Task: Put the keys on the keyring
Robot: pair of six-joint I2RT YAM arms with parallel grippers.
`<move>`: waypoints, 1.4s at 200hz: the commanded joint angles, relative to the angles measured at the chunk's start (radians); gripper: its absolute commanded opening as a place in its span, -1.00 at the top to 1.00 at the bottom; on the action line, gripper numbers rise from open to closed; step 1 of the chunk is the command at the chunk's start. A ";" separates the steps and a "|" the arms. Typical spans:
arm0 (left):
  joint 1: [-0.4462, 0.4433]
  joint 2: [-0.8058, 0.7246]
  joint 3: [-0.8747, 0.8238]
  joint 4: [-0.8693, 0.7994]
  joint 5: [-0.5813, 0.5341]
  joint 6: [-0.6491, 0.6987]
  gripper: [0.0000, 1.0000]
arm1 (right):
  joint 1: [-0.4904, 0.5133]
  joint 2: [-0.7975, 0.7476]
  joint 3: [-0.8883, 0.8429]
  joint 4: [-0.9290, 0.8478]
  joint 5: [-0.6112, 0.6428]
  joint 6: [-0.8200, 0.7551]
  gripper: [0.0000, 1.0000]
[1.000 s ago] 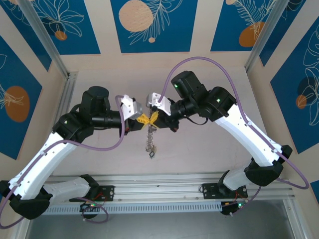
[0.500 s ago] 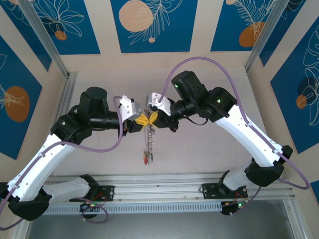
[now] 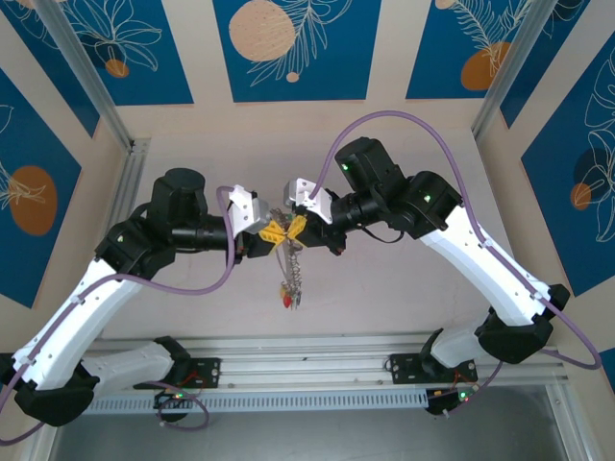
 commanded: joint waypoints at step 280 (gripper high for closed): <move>-0.013 -0.081 -0.123 0.302 0.168 -0.162 1.00 | -0.129 -0.245 -0.408 0.348 -0.363 0.251 0.33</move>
